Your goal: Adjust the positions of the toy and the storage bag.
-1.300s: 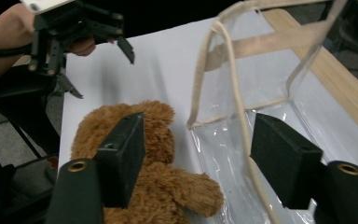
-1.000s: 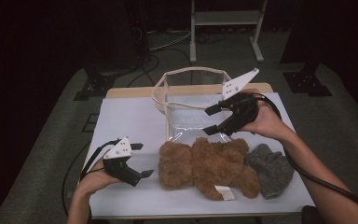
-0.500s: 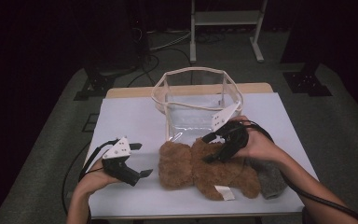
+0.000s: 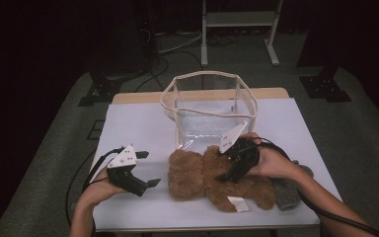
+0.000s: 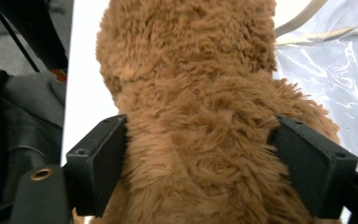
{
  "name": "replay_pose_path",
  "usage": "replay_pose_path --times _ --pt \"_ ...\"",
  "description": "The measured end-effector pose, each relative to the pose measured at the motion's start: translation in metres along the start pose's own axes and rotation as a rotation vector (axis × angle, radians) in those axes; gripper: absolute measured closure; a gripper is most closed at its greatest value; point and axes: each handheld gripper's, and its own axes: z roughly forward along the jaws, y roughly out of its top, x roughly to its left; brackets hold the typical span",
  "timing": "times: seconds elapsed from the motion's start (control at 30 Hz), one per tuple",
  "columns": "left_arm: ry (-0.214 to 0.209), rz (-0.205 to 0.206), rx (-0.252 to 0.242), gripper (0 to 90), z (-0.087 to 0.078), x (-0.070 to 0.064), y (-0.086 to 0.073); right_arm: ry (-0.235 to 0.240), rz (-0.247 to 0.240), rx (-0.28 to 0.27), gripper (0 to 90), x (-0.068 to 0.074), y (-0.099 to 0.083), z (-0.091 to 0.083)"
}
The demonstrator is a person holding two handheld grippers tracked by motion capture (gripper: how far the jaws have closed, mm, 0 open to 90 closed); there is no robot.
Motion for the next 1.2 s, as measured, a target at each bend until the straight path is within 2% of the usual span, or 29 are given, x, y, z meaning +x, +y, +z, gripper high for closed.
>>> replay_pose_path --times 0.13,0.2,0.4,0.7,0.9,1.2 --pt "-0.001 -0.005 -0.003 2.9 0.000 0.000 -0.001 -0.006 -0.009 0.014 17.0 0.001 -0.002 0.008" --pt "0.000 -0.004 -0.001 2.9 0.000 0.001 -0.001 -0.001 0.002 0.017 16.4 0.000 -0.005 0.011" --pt "0.000 -0.005 0.009 2.9 0.000 0.002 -0.003 0.004 0.020 -0.006 15.4 0.001 -0.012 0.013" --pt "-0.001 -0.006 0.012 2.9 0.000 0.001 -0.003 -0.024 -0.010 0.009 12.0 0.008 -0.012 0.016" --pt "-0.001 -0.006 0.012 2.9 0.000 0.001 -0.003 -0.062 -0.038 0.033 10.3 0.012 -0.012 0.021" --pt "-0.004 -0.012 0.014 2.9 0.001 0.001 -0.003 -0.078 -0.023 0.048 12.0 0.007 -0.014 0.026"
